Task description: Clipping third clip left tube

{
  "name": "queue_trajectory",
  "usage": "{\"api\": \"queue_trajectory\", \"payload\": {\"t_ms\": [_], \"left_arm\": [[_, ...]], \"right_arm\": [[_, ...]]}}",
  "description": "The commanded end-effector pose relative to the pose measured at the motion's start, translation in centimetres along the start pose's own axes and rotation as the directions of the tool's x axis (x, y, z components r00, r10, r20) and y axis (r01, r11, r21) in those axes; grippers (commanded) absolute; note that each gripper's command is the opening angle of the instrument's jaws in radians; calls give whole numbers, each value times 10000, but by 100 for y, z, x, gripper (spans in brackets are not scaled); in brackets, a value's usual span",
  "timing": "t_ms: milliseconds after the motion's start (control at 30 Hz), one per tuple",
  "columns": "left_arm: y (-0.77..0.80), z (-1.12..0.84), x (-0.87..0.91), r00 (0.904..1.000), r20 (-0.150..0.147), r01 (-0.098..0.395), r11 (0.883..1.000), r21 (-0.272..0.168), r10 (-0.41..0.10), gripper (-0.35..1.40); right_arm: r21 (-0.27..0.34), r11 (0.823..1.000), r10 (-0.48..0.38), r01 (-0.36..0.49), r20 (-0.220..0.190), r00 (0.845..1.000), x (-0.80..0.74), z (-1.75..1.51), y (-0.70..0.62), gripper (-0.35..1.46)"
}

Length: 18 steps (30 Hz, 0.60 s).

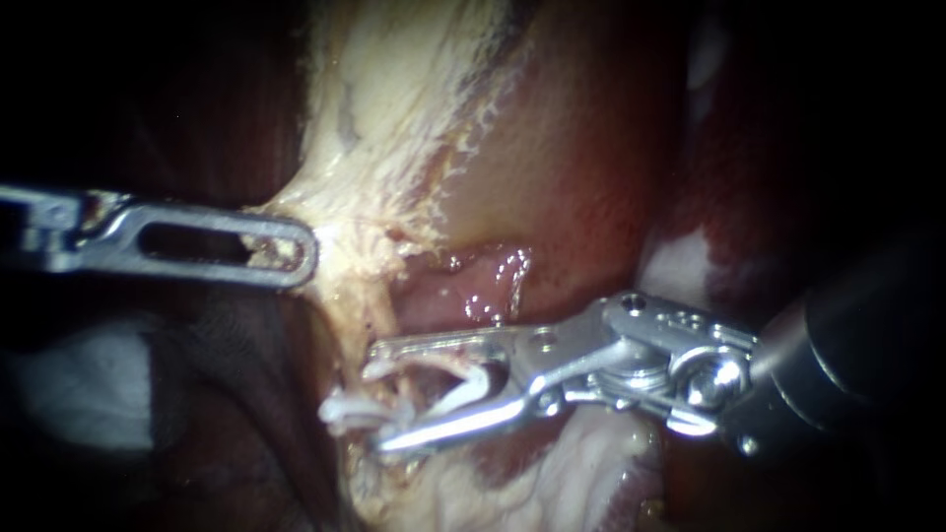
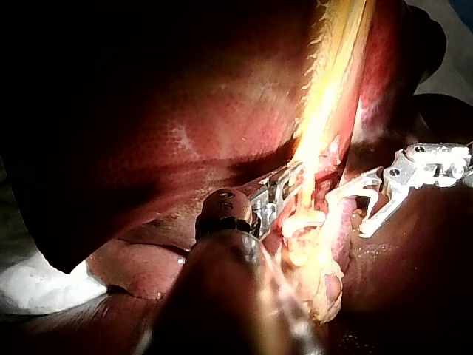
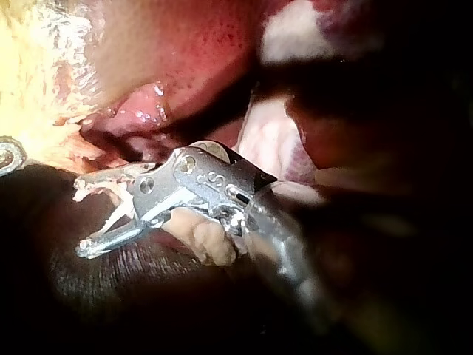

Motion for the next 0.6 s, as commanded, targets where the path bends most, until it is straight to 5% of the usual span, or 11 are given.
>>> {"api": "queue_trajectory", "payload": {"t_ms": [33, 600], "left_arm": [[0, 0, 0, 10000, 7, 3, 10000, -9, -3, -35], [-3, -2, 2, 10000, 16, 9, 10000, -18, -9, -35]], "right_arm": [[-84, 9999, -67, 68, 103, 9999, -1, 1, 2, 58], [-564, 9980, -252, 285, 591, 9979, -27, 15, 27, 58]]}}
